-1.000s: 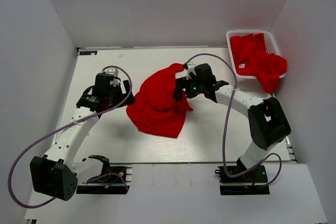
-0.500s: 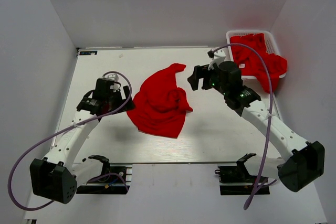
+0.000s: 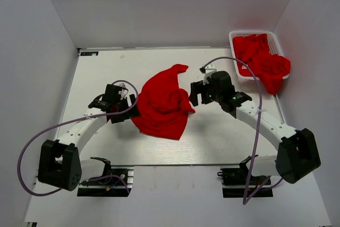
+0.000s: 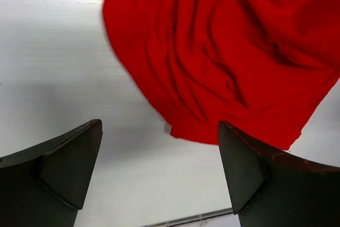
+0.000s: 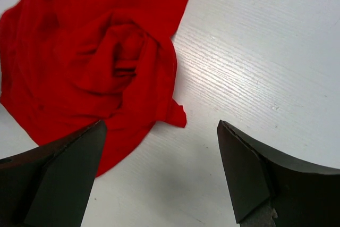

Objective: Fold and stack the t-shirts
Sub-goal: Flatten out the tshirt

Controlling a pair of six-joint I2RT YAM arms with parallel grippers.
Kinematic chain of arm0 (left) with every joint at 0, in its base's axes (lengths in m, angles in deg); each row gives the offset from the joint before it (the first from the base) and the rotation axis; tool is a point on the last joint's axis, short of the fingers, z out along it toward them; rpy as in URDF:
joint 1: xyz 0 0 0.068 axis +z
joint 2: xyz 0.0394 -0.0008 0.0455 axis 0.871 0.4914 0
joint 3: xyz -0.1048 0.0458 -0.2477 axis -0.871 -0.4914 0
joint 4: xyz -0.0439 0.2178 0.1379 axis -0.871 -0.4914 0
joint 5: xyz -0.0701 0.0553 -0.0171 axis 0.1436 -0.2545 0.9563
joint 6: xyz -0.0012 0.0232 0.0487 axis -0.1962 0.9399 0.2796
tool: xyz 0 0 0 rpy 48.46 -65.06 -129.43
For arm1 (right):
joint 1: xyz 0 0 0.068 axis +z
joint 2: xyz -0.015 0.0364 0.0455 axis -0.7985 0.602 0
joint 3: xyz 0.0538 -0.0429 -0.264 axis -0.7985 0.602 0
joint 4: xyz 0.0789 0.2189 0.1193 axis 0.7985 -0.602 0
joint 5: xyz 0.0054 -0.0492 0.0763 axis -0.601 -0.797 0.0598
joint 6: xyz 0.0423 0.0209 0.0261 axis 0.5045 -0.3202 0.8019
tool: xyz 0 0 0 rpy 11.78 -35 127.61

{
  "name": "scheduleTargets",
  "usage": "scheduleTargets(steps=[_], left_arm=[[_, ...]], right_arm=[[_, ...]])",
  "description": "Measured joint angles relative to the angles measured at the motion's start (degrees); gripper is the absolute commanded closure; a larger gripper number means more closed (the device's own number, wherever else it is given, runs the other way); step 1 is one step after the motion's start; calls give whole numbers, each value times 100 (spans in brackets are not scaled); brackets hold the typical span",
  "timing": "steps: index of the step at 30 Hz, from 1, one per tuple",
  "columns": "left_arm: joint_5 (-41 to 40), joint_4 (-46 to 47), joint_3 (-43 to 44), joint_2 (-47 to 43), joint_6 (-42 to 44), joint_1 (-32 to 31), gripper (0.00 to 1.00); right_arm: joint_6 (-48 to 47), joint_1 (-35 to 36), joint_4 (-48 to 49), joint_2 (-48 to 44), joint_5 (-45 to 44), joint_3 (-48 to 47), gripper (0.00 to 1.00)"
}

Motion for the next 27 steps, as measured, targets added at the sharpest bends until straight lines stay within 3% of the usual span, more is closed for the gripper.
scheduleTargets(steps=[9, 22, 25, 27], left_arm=[[417, 1123, -188, 887, -24, -48, 17], [44, 1182, -122, 1519, -44, -52, 24], [68, 1360, -15, 1698, -72, -52, 33], [92, 1495, 85, 1869, -116, -55, 49]], right_arm=[[-120, 109, 411, 940, 210, 195, 10], [-39, 223, 990, 1668, 304, 214, 12], [33, 254, 1003, 1840, 201, 214, 18], [59, 260, 1014, 1941, 122, 212, 33]])
